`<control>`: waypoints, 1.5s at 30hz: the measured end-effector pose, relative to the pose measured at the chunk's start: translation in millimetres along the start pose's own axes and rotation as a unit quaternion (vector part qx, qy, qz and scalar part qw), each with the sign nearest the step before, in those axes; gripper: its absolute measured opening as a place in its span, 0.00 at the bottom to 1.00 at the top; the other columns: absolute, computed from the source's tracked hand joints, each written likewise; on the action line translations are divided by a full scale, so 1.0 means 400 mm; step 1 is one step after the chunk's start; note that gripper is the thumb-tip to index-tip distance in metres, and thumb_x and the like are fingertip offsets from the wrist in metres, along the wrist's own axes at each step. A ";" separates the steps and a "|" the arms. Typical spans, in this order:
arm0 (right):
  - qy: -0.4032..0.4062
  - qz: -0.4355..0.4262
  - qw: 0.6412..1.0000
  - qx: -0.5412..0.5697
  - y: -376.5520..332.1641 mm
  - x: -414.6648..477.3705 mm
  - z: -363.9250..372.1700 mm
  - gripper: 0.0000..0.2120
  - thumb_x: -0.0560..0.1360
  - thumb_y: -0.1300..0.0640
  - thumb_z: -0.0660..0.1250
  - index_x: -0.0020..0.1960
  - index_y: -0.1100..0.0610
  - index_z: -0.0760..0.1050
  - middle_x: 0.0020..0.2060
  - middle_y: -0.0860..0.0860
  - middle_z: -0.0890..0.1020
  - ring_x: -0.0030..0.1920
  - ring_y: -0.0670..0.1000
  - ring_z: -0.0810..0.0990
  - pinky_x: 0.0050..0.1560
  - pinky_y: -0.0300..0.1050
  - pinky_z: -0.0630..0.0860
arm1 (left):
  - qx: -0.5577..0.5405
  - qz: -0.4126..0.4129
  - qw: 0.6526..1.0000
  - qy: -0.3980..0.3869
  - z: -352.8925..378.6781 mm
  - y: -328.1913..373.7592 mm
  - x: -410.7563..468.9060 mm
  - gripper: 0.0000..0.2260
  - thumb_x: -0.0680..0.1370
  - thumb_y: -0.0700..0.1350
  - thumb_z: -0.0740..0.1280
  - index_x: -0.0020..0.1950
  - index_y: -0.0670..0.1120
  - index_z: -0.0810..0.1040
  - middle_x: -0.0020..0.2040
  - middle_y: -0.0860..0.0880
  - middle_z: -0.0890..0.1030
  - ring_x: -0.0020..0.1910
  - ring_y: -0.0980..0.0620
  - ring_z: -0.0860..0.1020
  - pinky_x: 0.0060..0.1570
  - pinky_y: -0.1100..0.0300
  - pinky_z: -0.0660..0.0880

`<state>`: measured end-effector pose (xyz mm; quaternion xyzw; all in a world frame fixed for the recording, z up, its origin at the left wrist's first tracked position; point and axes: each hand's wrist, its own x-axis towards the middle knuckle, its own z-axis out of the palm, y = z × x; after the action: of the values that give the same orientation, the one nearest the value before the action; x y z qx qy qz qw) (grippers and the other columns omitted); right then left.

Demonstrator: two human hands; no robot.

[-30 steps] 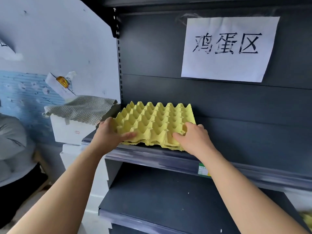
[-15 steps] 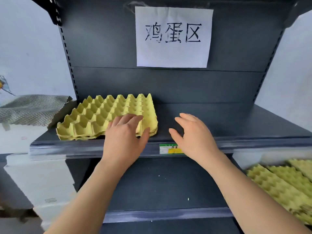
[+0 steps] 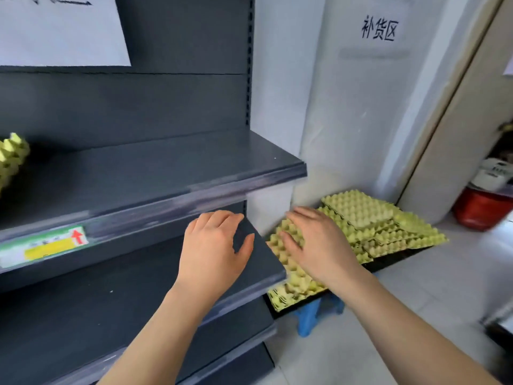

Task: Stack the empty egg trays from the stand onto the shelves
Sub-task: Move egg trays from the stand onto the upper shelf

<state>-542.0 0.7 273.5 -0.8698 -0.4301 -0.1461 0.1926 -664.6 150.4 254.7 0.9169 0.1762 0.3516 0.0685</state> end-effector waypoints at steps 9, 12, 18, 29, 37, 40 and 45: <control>-0.044 0.082 0.995 -0.029 0.512 -0.032 0.027 0.17 0.74 0.52 0.68 0.59 0.61 0.78 0.55 0.59 0.81 0.58 0.59 0.78 0.60 0.50 0.73 | -0.042 -0.004 0.992 -0.120 0.423 0.306 0.112 0.16 0.70 0.49 0.75 0.54 0.44 0.83 0.49 0.47 0.83 0.47 0.42 0.81 0.48 0.49 0.75; -0.054 0.112 0.992 -0.028 0.663 -0.007 0.052 0.19 0.75 0.52 0.66 0.62 0.61 0.76 0.59 0.59 0.79 0.61 0.58 0.76 0.62 0.50 0.71 | -0.045 -0.008 0.987 -0.154 0.550 0.370 0.171 0.15 0.71 0.50 0.74 0.54 0.45 0.82 0.49 0.46 0.83 0.47 0.41 0.80 0.49 0.48 0.75; -0.084 0.171 0.981 -0.042 0.936 0.095 0.128 0.22 0.78 0.49 0.62 0.68 0.59 0.71 0.65 0.56 0.75 0.66 0.55 0.71 0.67 0.48 0.67 | -0.047 0.001 0.980 -0.192 0.798 0.462 0.326 0.15 0.73 0.52 0.71 0.55 0.45 0.82 0.50 0.46 0.83 0.51 0.41 0.79 0.53 0.48 0.74; -0.119 0.254 0.960 -0.007 1.357 0.322 0.251 0.22 0.79 0.50 0.61 0.70 0.58 0.69 0.68 0.53 0.72 0.69 0.51 0.67 0.67 0.43 0.62 | -0.034 -0.002 0.947 -0.319 1.216 0.566 0.627 0.19 0.79 0.57 0.60 0.65 0.49 0.74 0.58 0.49 0.78 0.59 0.47 0.74 0.55 0.54 0.71; -0.158 0.262 0.952 0.013 1.691 0.445 0.363 0.23 0.79 0.50 0.61 0.70 0.59 0.68 0.69 0.55 0.70 0.71 0.52 0.65 0.69 0.43 0.61 | -0.059 -0.113 0.910 -0.394 1.511 0.662 0.731 0.24 0.79 0.57 0.60 0.73 0.48 0.67 0.68 0.49 0.71 0.67 0.49 0.69 0.62 0.53 0.69; -0.189 0.258 0.947 0.027 1.836 0.499 0.423 0.25 0.78 0.48 0.61 0.72 0.58 0.66 0.71 0.56 0.67 0.72 0.53 0.63 0.70 0.47 0.61 | -0.076 -0.196 0.889 -0.407 1.617 0.710 0.767 0.25 0.79 0.56 0.62 0.73 0.48 0.66 0.71 0.48 0.68 0.69 0.48 0.67 0.62 0.53 0.68; -0.258 0.225 0.939 0.045 2.036 0.579 0.525 0.27 0.78 0.47 0.61 0.73 0.57 0.62 0.73 0.57 0.63 0.73 0.55 0.58 0.71 0.48 0.58 | -0.081 -0.322 0.849 -0.412 1.778 0.767 0.804 0.30 0.77 0.56 0.65 0.75 0.46 0.61 0.71 0.46 0.65 0.66 0.44 0.70 0.57 0.50 0.73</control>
<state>267.7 -194.8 14.8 -0.9420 -0.2647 0.1501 0.1417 117.5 -16.3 2.2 0.8608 0.3878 -0.0872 0.3177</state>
